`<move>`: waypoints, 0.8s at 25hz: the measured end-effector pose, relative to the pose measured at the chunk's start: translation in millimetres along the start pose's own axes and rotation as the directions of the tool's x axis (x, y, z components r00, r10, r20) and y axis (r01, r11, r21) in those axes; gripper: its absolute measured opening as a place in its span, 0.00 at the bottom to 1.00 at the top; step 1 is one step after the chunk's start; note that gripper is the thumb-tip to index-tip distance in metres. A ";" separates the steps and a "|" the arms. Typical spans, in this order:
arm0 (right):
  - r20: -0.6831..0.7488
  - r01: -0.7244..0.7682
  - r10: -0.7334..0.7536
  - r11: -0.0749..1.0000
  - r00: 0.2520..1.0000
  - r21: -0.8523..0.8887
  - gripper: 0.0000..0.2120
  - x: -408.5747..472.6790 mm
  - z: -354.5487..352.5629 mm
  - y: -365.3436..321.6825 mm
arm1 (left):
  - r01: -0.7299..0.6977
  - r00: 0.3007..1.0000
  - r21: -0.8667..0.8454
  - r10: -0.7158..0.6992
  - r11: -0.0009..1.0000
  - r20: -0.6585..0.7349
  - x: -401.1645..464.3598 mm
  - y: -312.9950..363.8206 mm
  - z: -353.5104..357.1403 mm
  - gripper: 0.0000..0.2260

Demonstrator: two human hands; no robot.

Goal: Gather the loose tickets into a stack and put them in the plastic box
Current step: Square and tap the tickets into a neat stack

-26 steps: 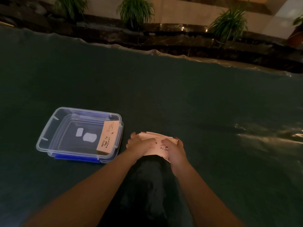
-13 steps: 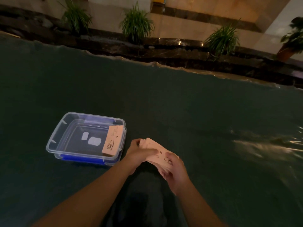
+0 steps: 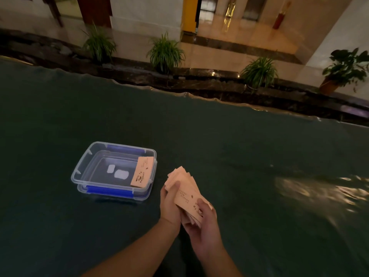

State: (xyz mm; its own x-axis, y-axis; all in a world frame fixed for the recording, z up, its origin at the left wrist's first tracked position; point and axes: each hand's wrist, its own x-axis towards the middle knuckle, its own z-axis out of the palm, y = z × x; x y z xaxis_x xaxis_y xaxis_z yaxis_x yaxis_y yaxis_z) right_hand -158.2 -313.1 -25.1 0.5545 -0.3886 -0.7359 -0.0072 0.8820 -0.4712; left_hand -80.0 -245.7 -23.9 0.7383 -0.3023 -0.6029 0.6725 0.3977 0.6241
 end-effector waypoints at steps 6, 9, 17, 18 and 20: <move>0.099 0.047 -0.041 0.997 0.994 -0.057 0.30 -14.3 2.4 11.1 | -0.293 0.953 0.445 0.293 0.846 0.070 -19.6 1.9 -10.5 0.40; 0.161 0.096 -0.046 0.942 0.986 -0.322 0.30 -9.7 -8.0 2.1 | -0.158 0.987 0.538 0.144 0.828 0.068 -11.5 21.0 -17.8 0.32; 0.386 0.268 0.178 0.467 0.905 -0.843 0.38 -1.6 -8.4 -27.8 | -0.185 0.914 0.828 -0.217 0.529 0.343 -4.8 45.1 -37.5 0.39; 0.402 0.307 0.136 0.443 0.906 -0.842 0.41 1.6 -6.6 -26.5 | -0.235 0.898 0.828 -0.212 0.510 0.385 -4.0 44.2 -38.9 0.41; 0.436 0.379 0.040 0.428 0.899 -0.821 0.44 8.2 -3.5 -18.2 | -0.326 0.870 0.809 -0.178 0.490 0.459 -0.8 41.9 -44.3 0.43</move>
State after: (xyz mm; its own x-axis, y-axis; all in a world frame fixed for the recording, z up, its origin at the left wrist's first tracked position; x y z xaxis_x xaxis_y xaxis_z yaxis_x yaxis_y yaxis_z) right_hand -156.5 -333.2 -24.3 0.8609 -0.1981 -0.4686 -0.4759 0.0117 -0.8794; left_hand -54.7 -190.4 -19.3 0.5462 -0.7316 -0.4079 0.1300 -0.4070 0.9041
